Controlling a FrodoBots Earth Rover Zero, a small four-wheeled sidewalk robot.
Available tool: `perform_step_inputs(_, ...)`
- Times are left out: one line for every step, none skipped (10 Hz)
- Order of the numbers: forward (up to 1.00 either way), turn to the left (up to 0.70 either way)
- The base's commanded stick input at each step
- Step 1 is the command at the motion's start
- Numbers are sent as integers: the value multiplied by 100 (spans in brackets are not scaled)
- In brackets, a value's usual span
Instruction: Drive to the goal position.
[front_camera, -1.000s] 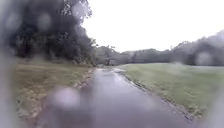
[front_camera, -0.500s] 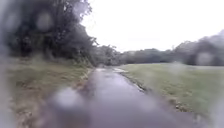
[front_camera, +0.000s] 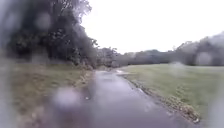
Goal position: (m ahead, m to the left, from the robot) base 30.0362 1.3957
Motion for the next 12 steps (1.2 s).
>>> perform_step_inputs(85, 2)
perform_step_inputs(85, 2)
perform_step_inputs(85, 2)
perform_step_inputs(85, 2)
perform_step_inputs(85, 2)
perform_step_inputs(85, 2)
perform_step_inputs(85, 2)
perform_step_inputs(85, 2)
perform_step_inputs(85, 2)
perform_step_inputs(85, 2)
perform_step_inputs(85, 2)
perform_step_inputs(85, 2)
